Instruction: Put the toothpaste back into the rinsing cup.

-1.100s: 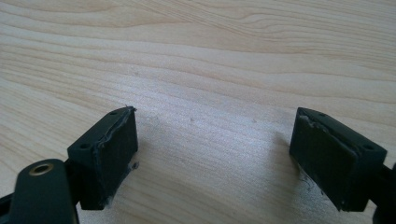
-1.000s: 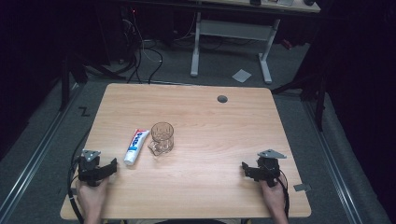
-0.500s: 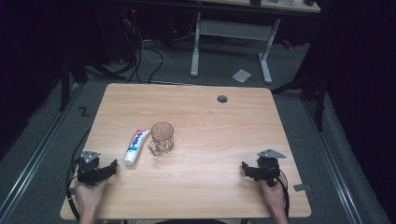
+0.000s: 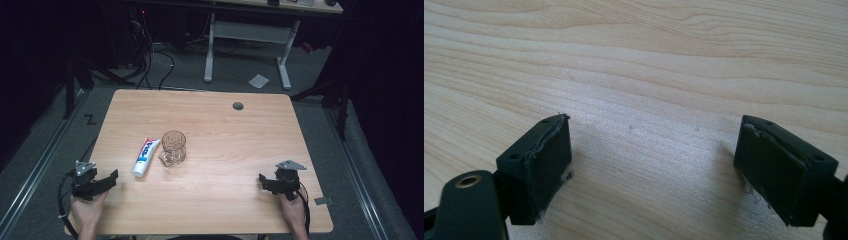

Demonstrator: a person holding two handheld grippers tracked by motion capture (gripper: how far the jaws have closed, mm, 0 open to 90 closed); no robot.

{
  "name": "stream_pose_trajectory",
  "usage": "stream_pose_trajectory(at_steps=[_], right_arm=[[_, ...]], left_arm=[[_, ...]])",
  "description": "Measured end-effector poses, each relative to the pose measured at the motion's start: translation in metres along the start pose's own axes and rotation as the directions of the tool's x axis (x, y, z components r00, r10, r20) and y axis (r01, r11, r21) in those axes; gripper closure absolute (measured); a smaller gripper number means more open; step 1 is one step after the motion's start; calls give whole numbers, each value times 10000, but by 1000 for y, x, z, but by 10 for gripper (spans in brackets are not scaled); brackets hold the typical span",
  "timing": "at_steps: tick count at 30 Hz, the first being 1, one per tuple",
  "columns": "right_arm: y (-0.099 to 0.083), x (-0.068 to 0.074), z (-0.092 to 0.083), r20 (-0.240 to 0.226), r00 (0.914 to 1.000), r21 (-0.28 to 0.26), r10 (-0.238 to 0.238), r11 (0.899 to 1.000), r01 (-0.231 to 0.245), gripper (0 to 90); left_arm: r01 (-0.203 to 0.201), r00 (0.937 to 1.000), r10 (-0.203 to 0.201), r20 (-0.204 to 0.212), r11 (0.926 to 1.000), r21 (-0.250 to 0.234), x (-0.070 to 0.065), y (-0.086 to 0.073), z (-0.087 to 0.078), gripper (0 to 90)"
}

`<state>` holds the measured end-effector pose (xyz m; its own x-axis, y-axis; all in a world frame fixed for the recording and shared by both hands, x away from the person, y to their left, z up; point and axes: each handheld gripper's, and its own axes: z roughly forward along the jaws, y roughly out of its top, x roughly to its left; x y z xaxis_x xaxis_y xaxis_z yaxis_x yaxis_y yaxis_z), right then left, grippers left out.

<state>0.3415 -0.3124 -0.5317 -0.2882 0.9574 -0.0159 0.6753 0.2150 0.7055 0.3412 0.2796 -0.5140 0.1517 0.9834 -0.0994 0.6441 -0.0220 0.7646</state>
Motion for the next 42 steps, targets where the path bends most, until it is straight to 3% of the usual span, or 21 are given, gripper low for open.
stream_pose_trajectory(at_steps=[4,10,18,30,36,42], right_arm=[[0,0,0,-3,10000,1,0,10000,0,151],[0,0,0,-8,10000,0,-8,10000,8,150],[0,0,0,-7,10000,10,-12,10000,12,151],[-1,0,-1,-12,10000,2,-43,10000,43,151],[-1,0,-1,-15,10000,0,-36,10000,36,151],[-1,0,-1,-18,10000,1,-54,10000,54,151]], left_arm=[[-178,9998,178,9,9998,-70,-2,2,-7,236],[-458,9981,464,398,9988,-148,-9,6,-15,227],[-958,9907,978,946,9951,-247,-24,14,-20,228],[-1831,9754,1819,1245,9831,-21,-54,35,-12,220],[-2429,9629,2358,1313,9692,406,-71,46,-1,223],[-2456,9618,2330,1433,9663,771,-77,57,9,230]])
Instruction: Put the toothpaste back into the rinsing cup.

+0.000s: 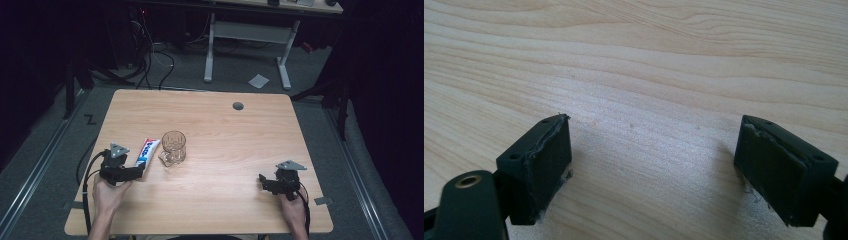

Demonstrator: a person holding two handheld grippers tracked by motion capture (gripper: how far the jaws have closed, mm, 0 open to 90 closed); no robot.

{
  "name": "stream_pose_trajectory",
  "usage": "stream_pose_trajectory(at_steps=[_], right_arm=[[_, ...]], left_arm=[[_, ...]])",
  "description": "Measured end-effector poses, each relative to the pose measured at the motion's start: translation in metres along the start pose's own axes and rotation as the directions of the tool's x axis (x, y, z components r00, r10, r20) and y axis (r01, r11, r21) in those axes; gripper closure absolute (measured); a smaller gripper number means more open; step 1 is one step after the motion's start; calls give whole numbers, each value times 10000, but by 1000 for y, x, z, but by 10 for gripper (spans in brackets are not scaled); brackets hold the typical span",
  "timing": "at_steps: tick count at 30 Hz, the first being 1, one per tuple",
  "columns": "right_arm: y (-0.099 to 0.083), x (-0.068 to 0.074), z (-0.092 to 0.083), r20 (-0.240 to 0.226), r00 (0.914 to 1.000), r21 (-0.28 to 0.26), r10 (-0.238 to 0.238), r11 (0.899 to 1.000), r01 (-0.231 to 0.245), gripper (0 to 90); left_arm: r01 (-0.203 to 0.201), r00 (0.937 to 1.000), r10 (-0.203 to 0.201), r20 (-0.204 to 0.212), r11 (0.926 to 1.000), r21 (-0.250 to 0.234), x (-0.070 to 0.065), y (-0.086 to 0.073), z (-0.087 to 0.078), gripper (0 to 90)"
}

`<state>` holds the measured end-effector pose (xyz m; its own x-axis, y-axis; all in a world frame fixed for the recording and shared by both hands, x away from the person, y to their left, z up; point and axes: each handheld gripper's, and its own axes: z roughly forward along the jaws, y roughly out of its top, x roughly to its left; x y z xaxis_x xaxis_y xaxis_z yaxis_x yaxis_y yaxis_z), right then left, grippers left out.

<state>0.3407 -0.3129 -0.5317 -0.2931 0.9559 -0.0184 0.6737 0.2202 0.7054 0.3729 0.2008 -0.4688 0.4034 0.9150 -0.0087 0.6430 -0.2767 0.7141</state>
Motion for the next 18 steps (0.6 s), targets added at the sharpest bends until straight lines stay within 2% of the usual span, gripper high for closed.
stream_pose_trajectory(at_steps=[8,18], right_arm=[[0,0,0,-4,10000,-3,0,10000,0,151],[0,0,0,-4,10000,-3,0,10000,0,151]], left_arm=[[-12,9998,18,-210,9995,317,2,13,12,240],[-195,9988,224,-425,9975,673,3,30,26,257]])
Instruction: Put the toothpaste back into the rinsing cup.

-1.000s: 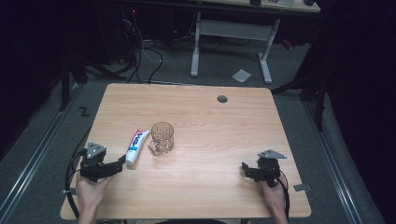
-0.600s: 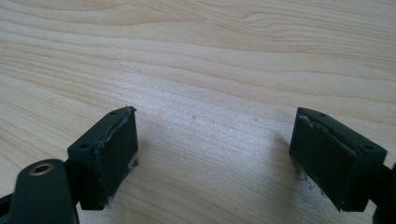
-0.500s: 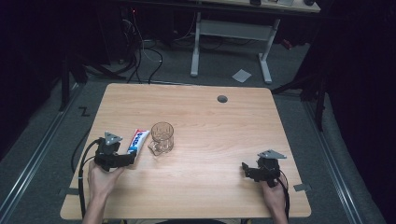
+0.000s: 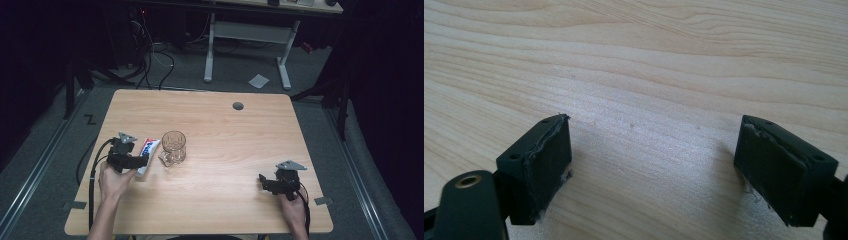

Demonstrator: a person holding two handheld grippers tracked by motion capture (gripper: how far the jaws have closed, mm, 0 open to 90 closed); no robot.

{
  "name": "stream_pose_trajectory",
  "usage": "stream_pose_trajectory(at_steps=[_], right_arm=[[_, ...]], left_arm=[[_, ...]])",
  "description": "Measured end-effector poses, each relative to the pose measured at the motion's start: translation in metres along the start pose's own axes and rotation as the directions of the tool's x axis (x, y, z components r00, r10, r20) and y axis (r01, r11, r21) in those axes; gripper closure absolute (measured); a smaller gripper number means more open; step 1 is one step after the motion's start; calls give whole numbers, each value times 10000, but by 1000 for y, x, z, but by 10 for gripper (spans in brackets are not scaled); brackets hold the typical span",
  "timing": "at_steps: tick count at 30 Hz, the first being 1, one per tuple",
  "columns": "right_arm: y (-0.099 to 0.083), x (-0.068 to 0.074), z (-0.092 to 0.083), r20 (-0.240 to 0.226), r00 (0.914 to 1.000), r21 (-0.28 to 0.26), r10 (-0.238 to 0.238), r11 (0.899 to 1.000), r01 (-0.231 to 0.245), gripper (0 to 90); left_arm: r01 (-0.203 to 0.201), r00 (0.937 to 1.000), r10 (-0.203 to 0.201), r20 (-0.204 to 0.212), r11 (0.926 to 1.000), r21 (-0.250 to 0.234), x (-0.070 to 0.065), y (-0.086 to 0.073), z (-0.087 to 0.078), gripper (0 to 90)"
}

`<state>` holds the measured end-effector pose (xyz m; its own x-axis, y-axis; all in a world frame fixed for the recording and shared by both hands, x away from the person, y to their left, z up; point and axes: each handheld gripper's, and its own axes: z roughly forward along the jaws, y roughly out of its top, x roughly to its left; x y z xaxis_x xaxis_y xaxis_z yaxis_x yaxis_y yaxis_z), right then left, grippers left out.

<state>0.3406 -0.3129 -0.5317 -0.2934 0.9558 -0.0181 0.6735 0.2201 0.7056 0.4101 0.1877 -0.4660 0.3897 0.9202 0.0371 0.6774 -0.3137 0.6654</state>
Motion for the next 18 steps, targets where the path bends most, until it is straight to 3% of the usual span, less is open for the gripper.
stream_pose_trajectory(at_steps=[11,18], right_arm=[[0,0,0,1,10000,-2,-3,10000,3,150],[0,0,0,-4,10000,0,-3,10000,3,150]], left_arm=[[6,10000,-1,-80,9978,660,0,13,18,277],[-211,9996,230,-173,9946,1019,-3,21,27,276]])
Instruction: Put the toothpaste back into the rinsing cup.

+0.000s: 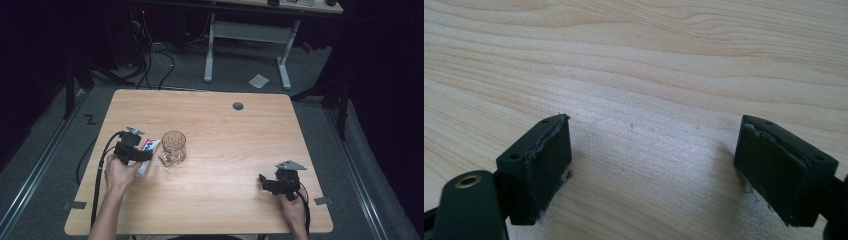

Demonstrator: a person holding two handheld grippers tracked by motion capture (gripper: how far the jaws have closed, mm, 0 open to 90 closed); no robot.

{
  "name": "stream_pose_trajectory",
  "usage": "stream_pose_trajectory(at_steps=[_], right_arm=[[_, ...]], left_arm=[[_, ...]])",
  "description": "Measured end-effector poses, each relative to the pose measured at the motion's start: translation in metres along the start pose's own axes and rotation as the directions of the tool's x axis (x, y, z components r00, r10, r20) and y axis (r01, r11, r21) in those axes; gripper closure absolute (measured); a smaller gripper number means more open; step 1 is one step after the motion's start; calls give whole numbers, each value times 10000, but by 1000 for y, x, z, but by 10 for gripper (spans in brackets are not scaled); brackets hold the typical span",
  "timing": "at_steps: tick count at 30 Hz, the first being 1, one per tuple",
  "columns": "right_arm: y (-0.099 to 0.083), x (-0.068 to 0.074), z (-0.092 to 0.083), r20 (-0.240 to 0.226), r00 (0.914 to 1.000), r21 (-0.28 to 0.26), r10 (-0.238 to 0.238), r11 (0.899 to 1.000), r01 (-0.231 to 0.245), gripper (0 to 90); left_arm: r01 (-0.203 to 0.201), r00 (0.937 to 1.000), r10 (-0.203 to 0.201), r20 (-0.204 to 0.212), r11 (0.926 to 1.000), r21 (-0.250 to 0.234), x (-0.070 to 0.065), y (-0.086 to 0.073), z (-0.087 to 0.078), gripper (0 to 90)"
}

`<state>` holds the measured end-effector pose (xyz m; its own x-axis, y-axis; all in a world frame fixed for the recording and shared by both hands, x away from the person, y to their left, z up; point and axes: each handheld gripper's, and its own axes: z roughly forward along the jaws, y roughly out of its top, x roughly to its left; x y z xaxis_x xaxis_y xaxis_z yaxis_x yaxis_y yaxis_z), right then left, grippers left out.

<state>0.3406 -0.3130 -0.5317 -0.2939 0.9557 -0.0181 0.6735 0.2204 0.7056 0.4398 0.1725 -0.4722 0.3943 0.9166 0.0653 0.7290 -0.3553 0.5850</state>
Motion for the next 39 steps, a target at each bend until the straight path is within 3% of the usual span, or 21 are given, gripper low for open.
stream_pose_trajectory(at_steps=[10,39], right_arm=[[0,0,0,-2,10000,-12,4,10000,-4,151],[0,0,0,1,10000,-11,9,10000,-9,150]], left_arm=[[-169,9997,178,-137,9978,647,-5,9,20,298],[208,9998,-215,28,9866,1616,0,13,51,374]])
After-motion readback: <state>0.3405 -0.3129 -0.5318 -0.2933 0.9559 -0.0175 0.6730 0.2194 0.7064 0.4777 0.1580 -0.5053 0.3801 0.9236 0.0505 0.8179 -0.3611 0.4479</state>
